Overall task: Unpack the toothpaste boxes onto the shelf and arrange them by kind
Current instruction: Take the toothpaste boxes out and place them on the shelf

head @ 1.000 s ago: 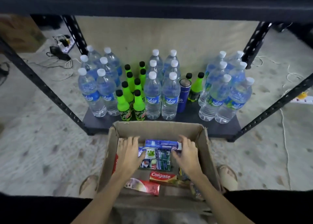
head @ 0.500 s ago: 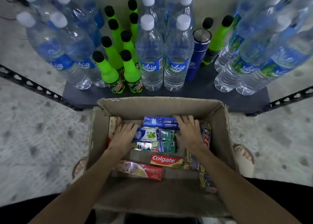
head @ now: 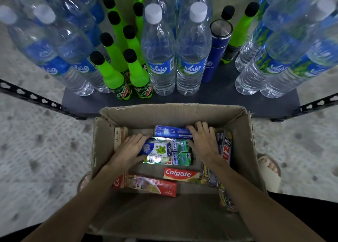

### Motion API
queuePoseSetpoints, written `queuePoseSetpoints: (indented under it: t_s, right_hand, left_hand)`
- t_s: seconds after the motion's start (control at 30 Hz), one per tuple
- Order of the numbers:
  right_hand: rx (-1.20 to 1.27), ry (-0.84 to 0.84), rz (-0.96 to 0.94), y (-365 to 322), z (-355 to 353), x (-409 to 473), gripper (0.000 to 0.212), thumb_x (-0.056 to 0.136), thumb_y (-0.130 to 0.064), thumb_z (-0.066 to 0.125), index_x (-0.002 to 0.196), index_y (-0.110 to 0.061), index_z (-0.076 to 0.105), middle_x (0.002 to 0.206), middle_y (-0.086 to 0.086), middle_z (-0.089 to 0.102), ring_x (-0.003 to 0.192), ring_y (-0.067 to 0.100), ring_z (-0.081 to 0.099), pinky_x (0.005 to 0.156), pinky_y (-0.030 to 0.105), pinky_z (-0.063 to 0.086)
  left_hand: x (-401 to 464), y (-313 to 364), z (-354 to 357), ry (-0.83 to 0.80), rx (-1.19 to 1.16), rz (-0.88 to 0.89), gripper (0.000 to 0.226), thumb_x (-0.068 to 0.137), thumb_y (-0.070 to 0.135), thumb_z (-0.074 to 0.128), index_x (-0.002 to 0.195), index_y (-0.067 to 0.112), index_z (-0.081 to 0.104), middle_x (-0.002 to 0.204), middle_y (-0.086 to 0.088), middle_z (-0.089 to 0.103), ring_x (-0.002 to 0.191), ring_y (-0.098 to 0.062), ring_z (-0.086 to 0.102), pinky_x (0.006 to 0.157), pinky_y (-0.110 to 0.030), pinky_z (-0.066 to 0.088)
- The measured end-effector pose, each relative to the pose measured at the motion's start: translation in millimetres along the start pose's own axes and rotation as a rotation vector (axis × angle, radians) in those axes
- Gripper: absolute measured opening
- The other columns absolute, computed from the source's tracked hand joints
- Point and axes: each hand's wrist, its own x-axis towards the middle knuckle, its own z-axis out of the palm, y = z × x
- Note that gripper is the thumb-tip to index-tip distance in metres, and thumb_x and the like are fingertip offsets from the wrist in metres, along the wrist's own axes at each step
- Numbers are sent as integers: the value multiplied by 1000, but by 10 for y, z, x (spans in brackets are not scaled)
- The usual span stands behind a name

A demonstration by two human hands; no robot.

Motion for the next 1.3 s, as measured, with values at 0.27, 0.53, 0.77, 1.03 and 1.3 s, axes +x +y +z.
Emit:
queuePoseSetpoints:
  t_s: [0.27,0.53,0.77,1.03,1.3]
  right_hand:
    - [-8,-4,-24,-40,-2,-13,50,82,-37,75,126,-21,57,120,4,65,113,26,54,94,43,40]
    - [-153,26,-180,28,-28,55,57,70,-31,87,117,-14,58,101,7,68,91,25,60,82,37,40]
    - [-92,164,-357,108,-227,47,43,91,-37,58,125,-11,56,104,8,63,92,26,58,85,40,44]
    - [-24,172,-391,176,-460,-161,52,96,-42,58,139,-12,49,110,5,60,98,24,57,90,41,44]
    - [241,163,-386,266,-990,-485,49,101,-40,52,143,-16,44,118,3,53,105,18,49,90,38,49]
  left_hand:
    - [-125,55,29,6,141,142,76,85,34,75,151,23,38,136,-2,46,115,-21,51,97,-32,45]
    - [-142,152,-6,21,161,247,79,84,35,74,152,21,36,144,0,48,117,-14,51,96,-30,46]
    - [-137,348,-5,143,309,421,74,79,47,72,141,16,48,133,-2,59,116,-15,55,91,-30,51]
    - [-311,394,-125,54,247,317,73,88,58,57,147,23,35,140,-1,49,123,-20,51,106,-37,43]
    - [-646,311,-568,22,113,234,70,87,59,50,149,31,32,139,7,44,125,-14,49,102,-30,42]
